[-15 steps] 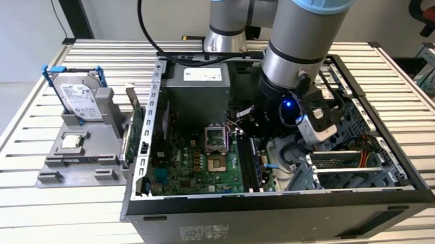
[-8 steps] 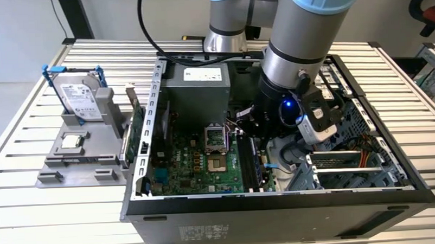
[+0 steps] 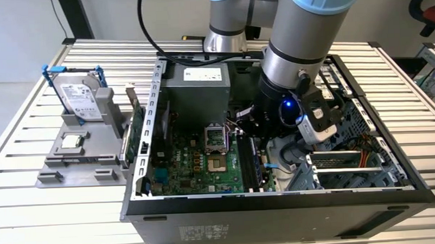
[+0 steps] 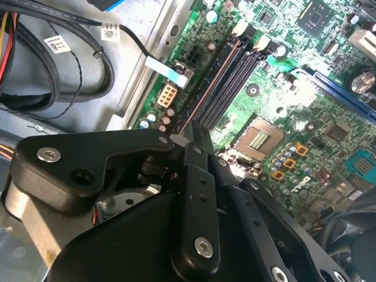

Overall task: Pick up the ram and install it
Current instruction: 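Insert the ram into the slot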

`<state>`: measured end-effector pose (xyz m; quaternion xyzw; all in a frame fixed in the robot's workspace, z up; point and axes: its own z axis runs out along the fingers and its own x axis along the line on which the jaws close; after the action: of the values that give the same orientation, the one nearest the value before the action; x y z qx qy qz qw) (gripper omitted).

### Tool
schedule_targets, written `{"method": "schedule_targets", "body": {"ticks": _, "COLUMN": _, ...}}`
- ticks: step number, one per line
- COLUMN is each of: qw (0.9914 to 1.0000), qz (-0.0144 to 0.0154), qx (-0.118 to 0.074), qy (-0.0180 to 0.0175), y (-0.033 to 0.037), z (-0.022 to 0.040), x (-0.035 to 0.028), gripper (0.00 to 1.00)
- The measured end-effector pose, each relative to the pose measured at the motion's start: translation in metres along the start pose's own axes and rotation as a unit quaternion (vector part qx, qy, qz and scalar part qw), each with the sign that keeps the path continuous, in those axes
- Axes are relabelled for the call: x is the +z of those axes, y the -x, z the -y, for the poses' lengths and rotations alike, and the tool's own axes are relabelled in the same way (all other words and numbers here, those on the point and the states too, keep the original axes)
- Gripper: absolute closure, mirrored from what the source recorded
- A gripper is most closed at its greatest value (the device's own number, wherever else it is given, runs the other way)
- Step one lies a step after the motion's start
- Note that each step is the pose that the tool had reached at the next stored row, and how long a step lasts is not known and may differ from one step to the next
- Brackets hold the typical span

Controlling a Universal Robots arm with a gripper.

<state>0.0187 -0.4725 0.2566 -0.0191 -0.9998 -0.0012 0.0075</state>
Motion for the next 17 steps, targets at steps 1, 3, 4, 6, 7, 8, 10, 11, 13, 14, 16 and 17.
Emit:
{"method": "schedule_targets", "body": {"ticks": 1, "qw": 1.00000, "qz": 0.0000, "qx": 0.000, "qy": 0.0001, "y": 0.0000, "z": 0.0000, "x": 0.0000, "gripper": 1.00}}
{"method": "schedule_targets", "body": {"ticks": 3, "qw": 1.00000, "qz": 0.0000, "qx": 0.000, "qy": 0.0002, "y": 0.0000, "z": 0.0000, "x": 0.0000, "gripper": 1.00}}
{"method": "schedule_targets", "body": {"ticks": 4, "qw": 0.99999, "qz": 0.0000, "qx": -0.003, "qy": 0.0001, "y": 0.0000, "z": 0.0000, "x": 0.0000, "gripper": 1.00}}
{"method": "schedule_targets", "body": {"ticks": 6, "qw": 0.99993, "qz": -0.0001, "qx": -0.012, "qy": 0.0000, "y": 0.0000, "z": 0.0000, "x": 0.0000, "gripper": 1.00}}
{"method": "schedule_targets", "body": {"ticks": 7, "qw": 0.99985, "qz": -0.0001, "qx": -0.017, "qy": -0.0001, "y": 0.0000, "z": 0.0001, "x": -0.0001, "gripper": 1.00}}
{"method": "schedule_targets", "body": {"ticks": 8, "qw": 0.99973, "qz": -0.0001, "qx": -0.023, "qy": -0.0002, "y": 0.0000, "z": 0.0001, "x": -0.0001, "gripper": 1.00}}
{"method": "schedule_targets", "body": {"ticks": 10, "qw": 0.99928, "qz": -0.0001, "qx": -0.038, "qy": -0.0004, "y": 0.0000, "z": 0.0000, "x": -0.0002, "gripper": 1.00}}
{"method": "schedule_targets", "body": {"ticks": 11, "qw": 0.99890, "qz": -0.0001, "qx": -0.047, "qy": -0.0006, "y": 0.0000, "z": 0.0000, "x": -0.0002, "gripper": 1.00}}
{"method": "schedule_targets", "body": {"ticks": 13, "qw": 0.99793, "qz": -0.0002, "qx": -0.064, "qy": -0.0009, "y": 0.0000, "z": 0.0000, "x": -0.0002, "gripper": 1.00}}
{"method": "schedule_targets", "body": {"ticks": 14, "qw": 0.99734, "qz": -0.0002, "qx": -0.073, "qy": -0.0009, "y": 0.0000, "z": 0.0000, "x": -0.0002, "gripper": 1.00}}
{"method": "schedule_targets", "body": {"ticks": 16, "qw": 0.99591, "qz": -0.0002, "qx": -0.090, "qy": -0.0012, "y": 0.0000, "z": 0.0000, "x": -0.0002, "gripper": 1.00}}
{"method": "schedule_targets", "body": {"ticks": 17, "qw": 0.99509, "qz": -0.0002, "qx": -0.099, "qy": -0.0013, "y": 0.0000, "z": 0.0000, "x": -0.0002, "gripper": 1.00}}
